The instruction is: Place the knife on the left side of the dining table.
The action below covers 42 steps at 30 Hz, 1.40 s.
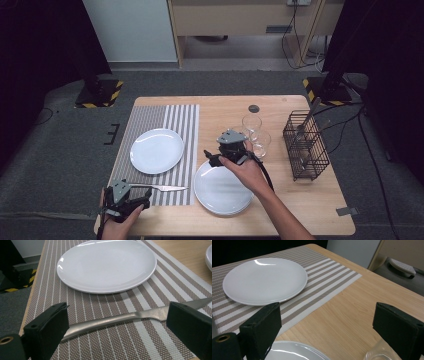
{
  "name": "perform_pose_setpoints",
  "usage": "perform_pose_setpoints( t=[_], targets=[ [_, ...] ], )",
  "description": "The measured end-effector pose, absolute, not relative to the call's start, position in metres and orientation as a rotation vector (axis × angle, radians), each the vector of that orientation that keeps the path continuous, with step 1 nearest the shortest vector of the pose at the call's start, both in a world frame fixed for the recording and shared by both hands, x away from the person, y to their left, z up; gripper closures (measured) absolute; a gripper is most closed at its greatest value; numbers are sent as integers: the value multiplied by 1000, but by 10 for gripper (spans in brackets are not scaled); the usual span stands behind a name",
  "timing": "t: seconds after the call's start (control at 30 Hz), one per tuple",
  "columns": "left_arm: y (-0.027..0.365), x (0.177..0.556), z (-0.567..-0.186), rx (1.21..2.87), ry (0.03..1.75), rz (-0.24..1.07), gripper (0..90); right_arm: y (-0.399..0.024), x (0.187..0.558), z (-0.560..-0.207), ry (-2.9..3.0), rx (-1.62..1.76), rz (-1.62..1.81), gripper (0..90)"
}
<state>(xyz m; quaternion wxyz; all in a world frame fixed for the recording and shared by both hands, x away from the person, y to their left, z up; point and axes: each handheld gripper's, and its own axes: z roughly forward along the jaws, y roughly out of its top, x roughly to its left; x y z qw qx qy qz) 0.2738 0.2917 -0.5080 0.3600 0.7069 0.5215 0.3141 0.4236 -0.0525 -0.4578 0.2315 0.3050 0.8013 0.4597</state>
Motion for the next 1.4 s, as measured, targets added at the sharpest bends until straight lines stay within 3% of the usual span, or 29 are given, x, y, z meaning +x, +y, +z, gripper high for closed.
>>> perform_pose_setpoints(
  t=[1.4],
  targets=[
    [276, 278, -509, 1869, 1277, 795, 37, -137, 367, -459, 2076, 842, 1247, 71]
  ],
)
